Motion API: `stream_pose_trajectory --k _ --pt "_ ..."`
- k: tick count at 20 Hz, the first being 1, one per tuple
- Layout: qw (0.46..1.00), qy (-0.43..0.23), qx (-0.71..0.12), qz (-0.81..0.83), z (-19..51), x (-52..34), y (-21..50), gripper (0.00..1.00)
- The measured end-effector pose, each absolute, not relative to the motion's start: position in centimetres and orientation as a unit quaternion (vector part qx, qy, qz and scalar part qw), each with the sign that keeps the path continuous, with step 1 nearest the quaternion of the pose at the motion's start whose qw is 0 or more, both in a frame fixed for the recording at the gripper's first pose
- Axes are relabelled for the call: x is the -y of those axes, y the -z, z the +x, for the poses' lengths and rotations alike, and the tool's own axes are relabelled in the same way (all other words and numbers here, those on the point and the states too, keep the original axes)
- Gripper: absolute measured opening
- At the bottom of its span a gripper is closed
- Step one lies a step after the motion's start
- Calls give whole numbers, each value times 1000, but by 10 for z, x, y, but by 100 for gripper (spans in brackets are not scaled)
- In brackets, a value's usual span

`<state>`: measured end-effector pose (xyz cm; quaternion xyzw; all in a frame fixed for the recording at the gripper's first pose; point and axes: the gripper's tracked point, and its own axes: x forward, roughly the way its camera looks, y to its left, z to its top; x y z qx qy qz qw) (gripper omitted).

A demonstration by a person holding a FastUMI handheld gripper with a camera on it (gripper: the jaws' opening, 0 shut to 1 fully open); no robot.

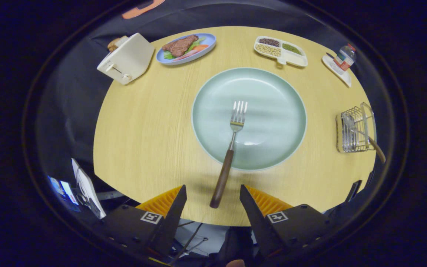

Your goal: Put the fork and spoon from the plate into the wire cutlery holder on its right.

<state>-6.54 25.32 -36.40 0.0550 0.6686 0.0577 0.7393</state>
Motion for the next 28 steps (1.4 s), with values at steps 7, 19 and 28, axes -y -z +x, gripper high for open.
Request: stream_pose_trajectory --k 7,19,28 --pt "727 -30 -682 77 -66 -255 387 42" --pt "729 -54 -677 85 -66 -231 355 0" --pt "731 -74 -666 132 -65 -175 270 0"
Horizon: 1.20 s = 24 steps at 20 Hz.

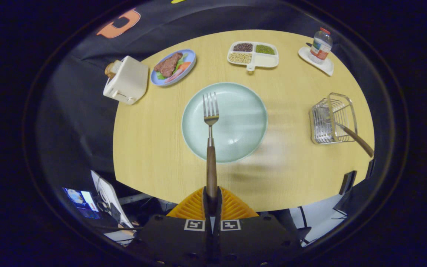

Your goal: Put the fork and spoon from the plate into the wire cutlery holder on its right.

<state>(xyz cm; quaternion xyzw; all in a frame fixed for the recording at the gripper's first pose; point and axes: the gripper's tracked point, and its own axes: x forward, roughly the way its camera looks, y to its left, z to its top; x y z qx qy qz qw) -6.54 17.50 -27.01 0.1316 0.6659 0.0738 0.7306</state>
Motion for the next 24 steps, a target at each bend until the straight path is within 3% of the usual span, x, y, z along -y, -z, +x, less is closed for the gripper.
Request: stream_pose_trajectory --k 10,24 --pt "742 -27 -654 142 -60 -28 197 0" --pt "674 32 -715 183 -77 48 238 0"
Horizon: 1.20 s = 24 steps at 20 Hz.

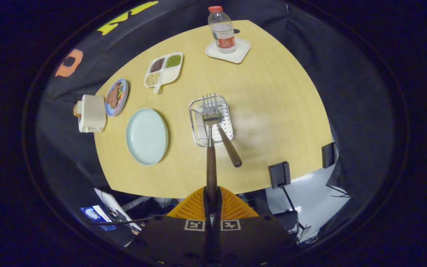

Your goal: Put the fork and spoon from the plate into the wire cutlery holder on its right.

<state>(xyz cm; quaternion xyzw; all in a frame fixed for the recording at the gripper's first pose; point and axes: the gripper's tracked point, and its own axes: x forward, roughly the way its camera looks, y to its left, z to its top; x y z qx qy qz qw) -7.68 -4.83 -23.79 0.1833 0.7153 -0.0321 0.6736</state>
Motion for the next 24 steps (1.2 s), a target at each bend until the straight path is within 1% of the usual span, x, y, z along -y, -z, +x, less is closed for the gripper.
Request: stream_pose_trajectory --k 11,12,13,14,15,16,17,18,19,22,23,24 --pt "639 26 -743 197 -78 38 251 1" --pt "639 27 -743 198 -78 38 251 3" --pt "640 26 -742 198 -77 38 250 2" --pt "640 26 -742 200 -76 37 251 6" --pt "639 25 -741 204 -75 35 251 6" --pt "639 24 -740 208 -72 33 251 9" --pt "640 25 -739 210 -71 31 253 9" --pt "641 22 -737 215 -69 28 252 14" --pt "643 18 -734 218 -68 25 249 21" --pt "663 6 -717 215 -61 21 244 76" --pt "674 3 -708 211 -57 21 240 82" --pt "686 1 -698 204 -53 21 236 91"
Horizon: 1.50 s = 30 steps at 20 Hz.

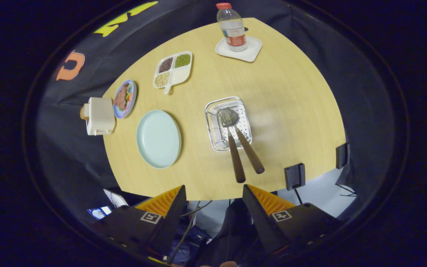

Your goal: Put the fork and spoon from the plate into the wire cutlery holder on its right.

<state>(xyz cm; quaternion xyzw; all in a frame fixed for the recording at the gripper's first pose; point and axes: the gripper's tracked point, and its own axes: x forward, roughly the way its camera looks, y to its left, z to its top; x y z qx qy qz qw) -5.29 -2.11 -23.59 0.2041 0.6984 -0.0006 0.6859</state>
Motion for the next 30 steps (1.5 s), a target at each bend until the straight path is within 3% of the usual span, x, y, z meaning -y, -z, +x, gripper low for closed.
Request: stream_pose_trajectory --k 2,5,11,18,24,30 --pt "714 -8 -674 187 -42 21 225 97" --pt "783 -27 -605 142 -8 19 200 97" --pt "938 -77 -332 67 56 -2 61 96" --pt "998 -38 -38 25 12 15 -101 96" --pt "999 -7 34 16 -16 10 -127 96" --pt "998 28 26 46 -28 34 -114 95"
